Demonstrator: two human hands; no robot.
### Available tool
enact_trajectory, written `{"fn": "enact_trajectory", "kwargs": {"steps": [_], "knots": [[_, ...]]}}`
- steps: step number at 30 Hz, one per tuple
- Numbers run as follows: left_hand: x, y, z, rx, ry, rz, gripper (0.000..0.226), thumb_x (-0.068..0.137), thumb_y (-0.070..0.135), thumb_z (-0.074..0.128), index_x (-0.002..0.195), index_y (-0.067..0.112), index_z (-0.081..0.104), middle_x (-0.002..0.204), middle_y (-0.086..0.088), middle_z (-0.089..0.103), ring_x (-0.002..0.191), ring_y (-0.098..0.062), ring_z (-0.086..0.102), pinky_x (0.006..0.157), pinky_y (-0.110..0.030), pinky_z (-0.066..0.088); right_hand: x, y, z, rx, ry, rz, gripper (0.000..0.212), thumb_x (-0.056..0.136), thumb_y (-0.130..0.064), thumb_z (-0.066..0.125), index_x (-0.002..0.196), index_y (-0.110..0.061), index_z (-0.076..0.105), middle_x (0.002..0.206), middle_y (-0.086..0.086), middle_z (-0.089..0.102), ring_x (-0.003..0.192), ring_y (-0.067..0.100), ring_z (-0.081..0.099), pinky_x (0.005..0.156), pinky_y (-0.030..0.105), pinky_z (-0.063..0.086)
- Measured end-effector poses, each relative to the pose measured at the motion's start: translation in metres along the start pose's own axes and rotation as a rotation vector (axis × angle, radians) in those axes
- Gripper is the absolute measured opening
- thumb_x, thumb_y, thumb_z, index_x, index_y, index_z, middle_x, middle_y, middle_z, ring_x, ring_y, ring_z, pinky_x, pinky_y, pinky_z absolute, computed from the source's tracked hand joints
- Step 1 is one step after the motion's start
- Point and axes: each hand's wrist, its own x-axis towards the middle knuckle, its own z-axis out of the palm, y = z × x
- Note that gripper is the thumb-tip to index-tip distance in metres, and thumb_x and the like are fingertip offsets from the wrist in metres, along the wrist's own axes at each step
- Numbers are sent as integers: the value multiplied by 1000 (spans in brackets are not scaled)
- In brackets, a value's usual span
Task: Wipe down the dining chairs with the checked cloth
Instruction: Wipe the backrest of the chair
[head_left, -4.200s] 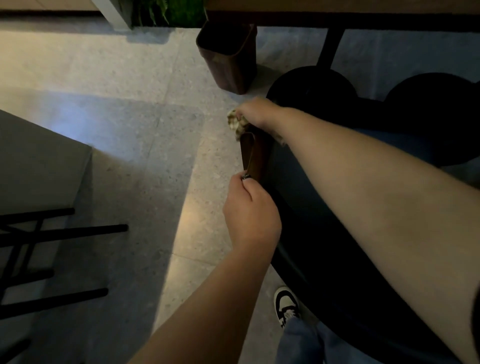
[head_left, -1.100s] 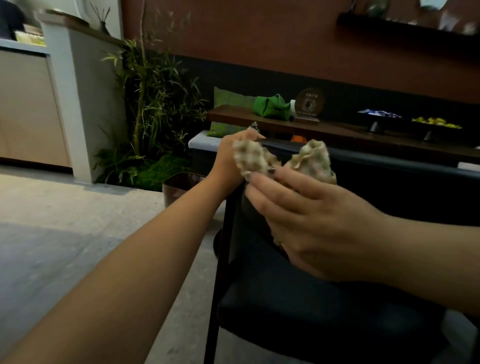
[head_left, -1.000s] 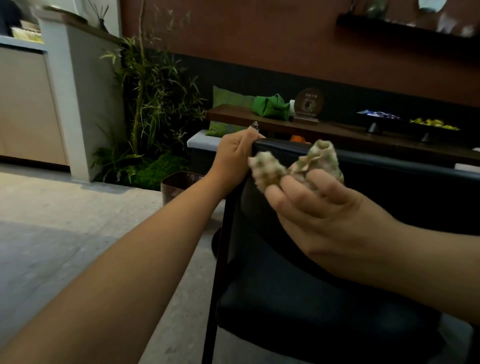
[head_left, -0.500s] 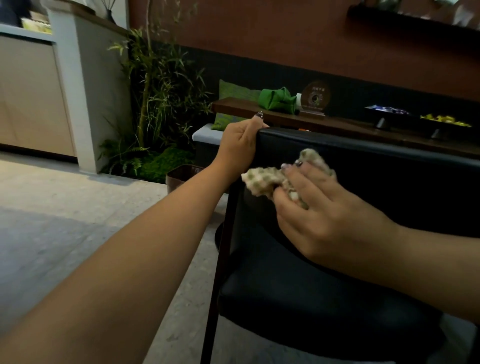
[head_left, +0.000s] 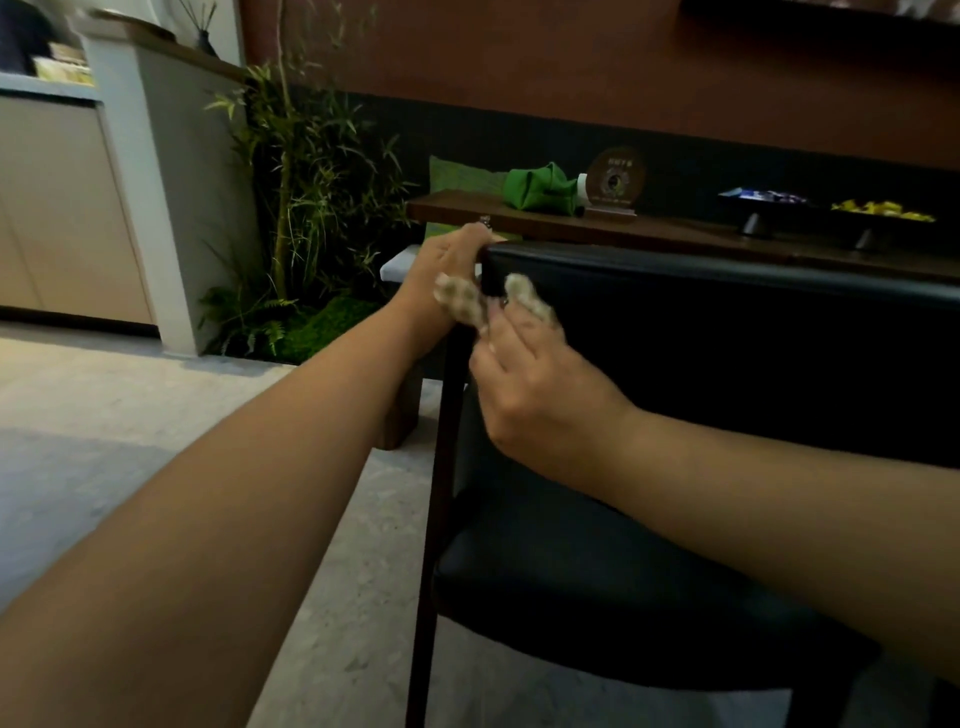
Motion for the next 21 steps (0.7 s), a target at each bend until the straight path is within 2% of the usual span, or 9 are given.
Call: {"fn": "enact_trajectory", "kwargs": {"steps": [2,4,7,10,11,13,15,18,21], "knots": [[-2,6,4,-21,52,-23,30,99,14,41,71,14,52,75,-2,51,69,-5,52,60,-17,43,-12,-8,13,7,-7,-141,34,89,0,38,98,8,70,92,24,66,92,47,62,91,56,48],[-2,9,7,0,41,-33,32,101,16,38,74,13,55,85,-6,54,81,-13,53,66,-24,45,-21,-18,22,83,-54,-301,41,85,-4,35,83,-6,76,83,14,68,81,36,65,83,50,52],[-4,9,4,50,30,-10,35,103,18,31,83,14,59,97,-8,57,90,-15,55,72,-23,48,-10,-21,16,111,-215,-481,40,86,-13,37,82,-18,77,87,5,68,83,28,64,80,43,52],[-10,18,7,-170,-2,-121,44,106,26,23,80,9,55,70,-1,59,59,-5,58,51,-12,45,13,18,-12,117,-37,-203,16,84,-14,59,89,-8,73,87,13,66,84,35,63,87,52,48],[-10,17,7,-255,-6,-157,48,107,30,21,79,8,54,60,1,59,51,-5,57,49,-13,44,18,31,-20,75,25,-67,18,83,-12,59,93,-3,71,90,17,66,86,37,62,89,54,47],[-8,15,4,-348,-10,-204,53,106,37,21,80,8,57,56,1,61,53,-9,59,55,-20,46,20,41,-29,-10,74,104,26,86,-6,48,99,4,68,97,23,64,92,42,61,93,56,45],[-9,15,3,-296,-16,-202,56,106,40,17,82,13,59,67,2,63,64,-10,58,64,-25,45,8,20,-21,-3,-2,27,23,84,-5,53,94,5,71,91,22,66,89,43,63,95,59,44],[-13,17,9,-202,-14,-139,42,106,29,22,87,20,58,87,7,60,81,-4,57,72,-22,46,-18,-14,-10,79,-211,-263,13,61,-17,82,70,-9,76,75,10,68,72,32,66,87,53,52],[-20,22,19,-233,16,-150,30,105,21,28,92,15,55,83,2,54,61,1,59,56,-14,49,-23,2,-22,209,-119,-204,11,75,-13,68,77,-4,75,78,13,67,77,34,64,91,53,49]]}}
